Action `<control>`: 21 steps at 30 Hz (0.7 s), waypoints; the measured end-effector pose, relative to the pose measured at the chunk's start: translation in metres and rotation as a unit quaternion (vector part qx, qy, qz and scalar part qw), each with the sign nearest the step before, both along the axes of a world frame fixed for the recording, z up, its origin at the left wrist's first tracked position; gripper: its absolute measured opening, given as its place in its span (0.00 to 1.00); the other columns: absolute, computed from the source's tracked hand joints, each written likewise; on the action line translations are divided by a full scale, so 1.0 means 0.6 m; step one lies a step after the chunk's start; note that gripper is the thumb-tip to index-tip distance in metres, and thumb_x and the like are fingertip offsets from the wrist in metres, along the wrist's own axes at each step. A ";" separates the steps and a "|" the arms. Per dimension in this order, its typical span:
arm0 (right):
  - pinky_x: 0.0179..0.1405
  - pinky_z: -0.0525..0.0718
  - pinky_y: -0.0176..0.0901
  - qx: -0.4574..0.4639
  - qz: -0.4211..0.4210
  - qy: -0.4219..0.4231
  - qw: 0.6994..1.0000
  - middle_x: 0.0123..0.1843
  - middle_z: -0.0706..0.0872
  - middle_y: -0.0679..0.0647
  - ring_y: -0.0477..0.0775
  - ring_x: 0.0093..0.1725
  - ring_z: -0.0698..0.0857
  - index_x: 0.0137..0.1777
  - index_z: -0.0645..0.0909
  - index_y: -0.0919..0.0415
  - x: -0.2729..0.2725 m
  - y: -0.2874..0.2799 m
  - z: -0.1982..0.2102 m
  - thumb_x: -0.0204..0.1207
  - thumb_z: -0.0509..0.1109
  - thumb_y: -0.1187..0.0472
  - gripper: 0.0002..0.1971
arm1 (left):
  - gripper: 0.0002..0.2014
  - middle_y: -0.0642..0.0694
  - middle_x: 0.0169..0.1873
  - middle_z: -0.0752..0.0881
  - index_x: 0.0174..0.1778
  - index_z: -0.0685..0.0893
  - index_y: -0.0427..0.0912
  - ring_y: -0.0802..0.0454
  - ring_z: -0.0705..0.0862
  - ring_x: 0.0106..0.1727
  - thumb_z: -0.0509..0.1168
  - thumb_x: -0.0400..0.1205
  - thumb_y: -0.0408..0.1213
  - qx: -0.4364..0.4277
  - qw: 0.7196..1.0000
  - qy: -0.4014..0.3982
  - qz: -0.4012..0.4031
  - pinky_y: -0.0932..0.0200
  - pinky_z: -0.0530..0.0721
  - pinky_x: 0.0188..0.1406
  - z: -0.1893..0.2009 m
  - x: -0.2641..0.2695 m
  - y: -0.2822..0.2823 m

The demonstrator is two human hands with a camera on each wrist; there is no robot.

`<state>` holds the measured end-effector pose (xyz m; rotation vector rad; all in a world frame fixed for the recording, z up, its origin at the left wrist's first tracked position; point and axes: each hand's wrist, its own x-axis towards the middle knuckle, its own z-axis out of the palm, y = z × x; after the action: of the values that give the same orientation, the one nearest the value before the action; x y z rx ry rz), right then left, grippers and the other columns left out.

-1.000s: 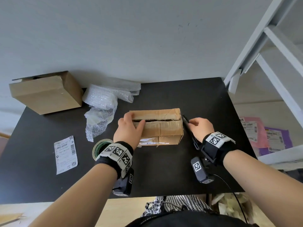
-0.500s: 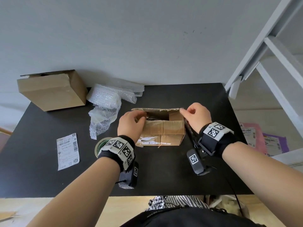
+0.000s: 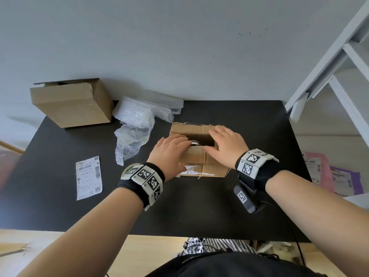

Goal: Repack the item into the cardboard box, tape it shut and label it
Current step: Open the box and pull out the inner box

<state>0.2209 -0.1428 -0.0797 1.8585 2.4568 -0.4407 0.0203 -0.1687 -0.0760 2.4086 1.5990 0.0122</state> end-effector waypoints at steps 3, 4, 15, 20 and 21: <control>0.78 0.58 0.54 -0.034 0.014 -0.007 0.999 0.83 0.60 0.55 0.56 0.82 0.56 0.79 0.61 0.55 0.001 0.007 0.017 0.80 0.53 0.38 0.32 | 0.28 0.55 0.71 0.73 0.69 0.73 0.54 0.52 0.64 0.78 0.71 0.72 0.42 0.034 0.999 -0.005 -0.009 0.44 0.55 0.80 0.000 -0.003 0.007; 0.78 0.58 0.54 -0.041 0.018 0.001 0.999 0.83 0.59 0.55 0.56 0.82 0.56 0.79 0.61 0.56 0.002 0.006 0.022 0.80 0.54 0.39 0.32 | 0.26 0.54 0.68 0.75 0.66 0.75 0.53 0.50 0.68 0.75 0.71 0.71 0.41 0.046 0.999 -0.002 -0.014 0.45 0.58 0.79 0.001 0.000 0.009; 0.59 0.67 0.34 0.050 0.017 0.160 0.986 0.60 0.85 0.51 0.50 0.65 0.76 0.42 0.89 0.61 0.023 -0.073 0.032 0.74 0.71 0.51 0.13 | 0.15 0.48 0.36 0.82 0.33 0.78 0.46 0.45 0.82 0.34 0.78 0.58 0.32 0.169 0.984 -0.032 -0.050 0.56 0.80 0.38 -0.017 -0.003 -0.039; 0.78 0.58 0.51 -0.003 0.067 0.037 0.997 0.82 0.62 0.48 0.52 0.82 0.55 0.78 0.66 0.49 0.018 -0.080 0.020 0.76 0.67 0.45 0.31 | 0.23 0.47 0.61 0.81 0.40 0.81 0.49 0.43 0.76 0.67 0.55 0.74 0.66 0.082 0.994 0.004 -0.072 0.39 0.72 0.71 -0.023 -0.013 -0.062; 0.79 0.55 0.54 -0.007 0.085 0.010 0.996 0.83 0.58 0.46 0.53 0.83 0.51 0.79 0.62 0.47 0.014 -0.081 0.018 0.77 0.66 0.45 0.32 | 0.22 0.48 0.61 0.82 0.39 0.82 0.50 0.44 0.77 0.67 0.53 0.77 0.63 0.084 0.994 0.007 -0.072 0.37 0.70 0.72 -0.025 -0.016 -0.060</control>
<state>0.2293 -0.1913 -0.0689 1.6302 2.5883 -0.4678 0.0109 -0.2049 -0.0908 2.6522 1.4790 0.1075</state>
